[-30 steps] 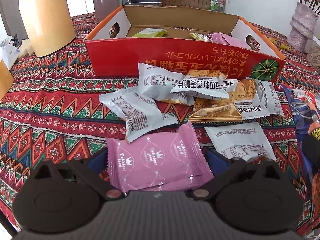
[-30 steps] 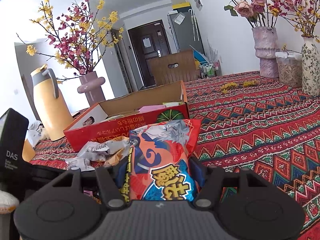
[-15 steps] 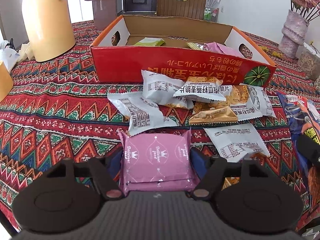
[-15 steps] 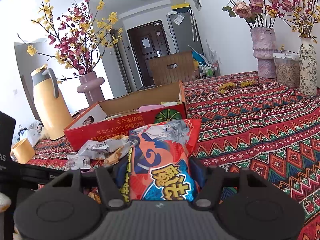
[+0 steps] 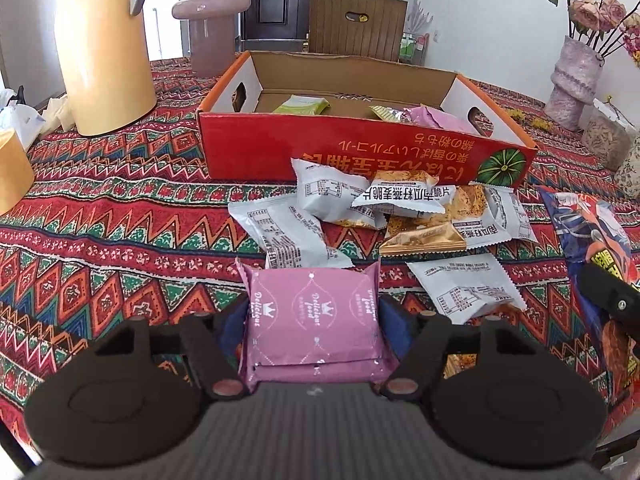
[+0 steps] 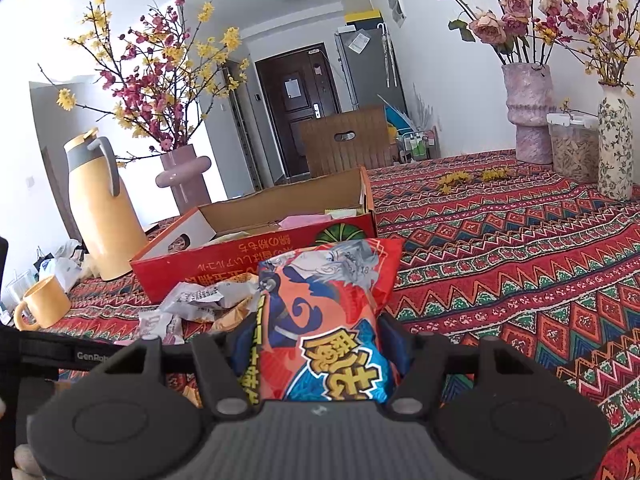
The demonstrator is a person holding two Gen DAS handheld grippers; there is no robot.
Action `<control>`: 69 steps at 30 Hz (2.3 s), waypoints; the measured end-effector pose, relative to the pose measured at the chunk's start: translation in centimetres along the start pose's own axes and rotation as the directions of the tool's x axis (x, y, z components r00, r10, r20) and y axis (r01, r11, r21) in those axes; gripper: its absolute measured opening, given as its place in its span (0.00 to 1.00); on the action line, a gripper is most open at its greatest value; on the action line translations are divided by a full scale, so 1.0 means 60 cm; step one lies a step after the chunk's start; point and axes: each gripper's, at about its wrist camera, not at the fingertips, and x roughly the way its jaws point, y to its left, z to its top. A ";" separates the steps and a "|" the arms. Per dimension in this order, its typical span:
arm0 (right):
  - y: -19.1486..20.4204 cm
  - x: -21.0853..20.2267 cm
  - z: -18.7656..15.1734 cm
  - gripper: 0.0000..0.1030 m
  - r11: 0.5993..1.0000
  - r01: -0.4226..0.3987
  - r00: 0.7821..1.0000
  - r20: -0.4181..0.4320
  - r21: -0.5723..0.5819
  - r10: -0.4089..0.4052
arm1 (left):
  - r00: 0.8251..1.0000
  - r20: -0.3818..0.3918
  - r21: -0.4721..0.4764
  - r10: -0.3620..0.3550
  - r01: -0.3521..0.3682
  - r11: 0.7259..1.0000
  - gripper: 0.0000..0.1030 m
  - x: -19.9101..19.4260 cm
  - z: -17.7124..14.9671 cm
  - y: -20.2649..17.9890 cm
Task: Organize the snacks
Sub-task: 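Carry both snacks into the box and open both grippers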
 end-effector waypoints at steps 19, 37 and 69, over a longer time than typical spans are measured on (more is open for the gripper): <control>0.021 0.009 0.037 0.60 1.000 0.003 0.999 0.043 -0.021 -0.002 | 0.987 0.143 0.042 -0.074 0.068 0.997 0.68 -0.070 0.038 -0.009; 0.039 0.073 0.104 0.60 0.999 -0.007 0.997 0.073 -0.045 0.011 | 0.973 0.223 0.023 -0.061 0.057 0.998 0.68 -0.053 0.141 -0.002; 0.052 0.262 0.210 0.60 0.997 0.012 0.999 0.042 -0.073 -0.009 | 0.980 0.199 -0.074 -0.008 0.023 0.997 0.68 0.097 0.265 0.043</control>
